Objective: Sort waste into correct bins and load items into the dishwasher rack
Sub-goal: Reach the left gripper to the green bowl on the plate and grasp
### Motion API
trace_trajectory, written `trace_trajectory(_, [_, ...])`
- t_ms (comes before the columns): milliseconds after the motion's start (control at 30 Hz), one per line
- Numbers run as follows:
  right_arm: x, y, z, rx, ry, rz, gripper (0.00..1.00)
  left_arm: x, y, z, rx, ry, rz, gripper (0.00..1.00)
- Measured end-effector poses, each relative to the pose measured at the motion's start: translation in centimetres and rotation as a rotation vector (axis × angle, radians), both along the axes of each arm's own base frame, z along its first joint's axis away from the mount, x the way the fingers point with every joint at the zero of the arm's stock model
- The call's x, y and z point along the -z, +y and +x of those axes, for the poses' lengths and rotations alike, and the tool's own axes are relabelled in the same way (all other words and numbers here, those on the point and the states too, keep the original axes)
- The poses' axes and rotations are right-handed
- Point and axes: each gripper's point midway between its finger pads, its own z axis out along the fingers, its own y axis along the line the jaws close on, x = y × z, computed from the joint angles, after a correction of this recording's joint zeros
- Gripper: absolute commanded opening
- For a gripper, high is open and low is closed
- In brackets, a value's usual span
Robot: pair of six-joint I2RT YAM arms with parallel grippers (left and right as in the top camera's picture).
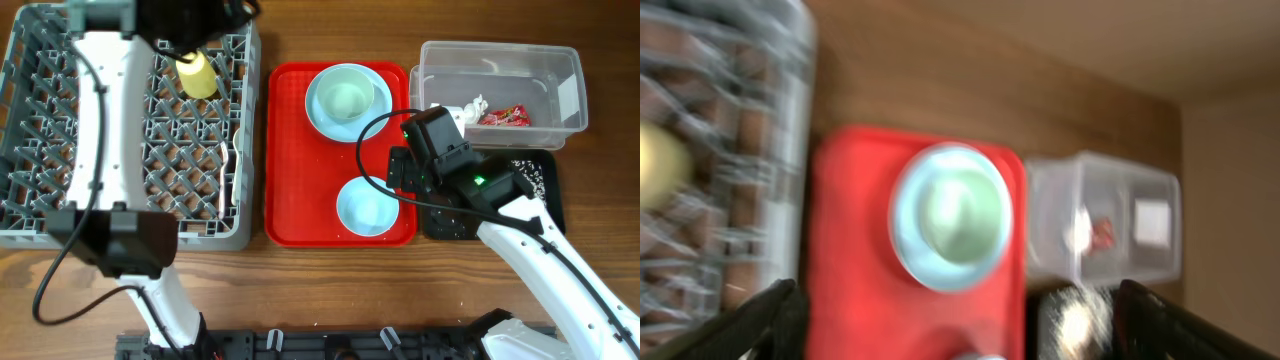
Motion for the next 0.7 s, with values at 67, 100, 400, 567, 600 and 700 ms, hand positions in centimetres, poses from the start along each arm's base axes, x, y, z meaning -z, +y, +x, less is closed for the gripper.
trace_trajectory(67, [0.0,0.0,0.0,0.0,0.0,0.0,1.0,1.3,-2.1,-0.5,0.051,0.04,-0.002,0.26])
trace_trajectory(100, [0.0,0.0,0.0,0.0,0.0,0.0,1.0,2.4,-3.6,-0.9,0.086,0.067,0.009,0.19])
trace_trajectory(400, [0.0,0.0,0.0,0.0,0.0,0.0,1.0,10.0,-15.5,-5.0,0.31,0.141,0.26,0.17])
trace_trajectory(567, [0.0,0.0,0.0,0.0,0.0,0.0,1.0,14.4,-20.2,-6.9,0.402,0.157,0.353,0.22])
trace_trajectory(600, [0.0,0.0,0.0,0.0,0.0,0.0,1.0,14.9,-20.5,-6.9,0.408,0.157,0.361,0.22])
trace_trajectory(700, [0.0,0.0,0.0,0.0,0.0,0.0,1.0,16.1,-21.2,-6.4,0.412,0.148,0.373,0.18])
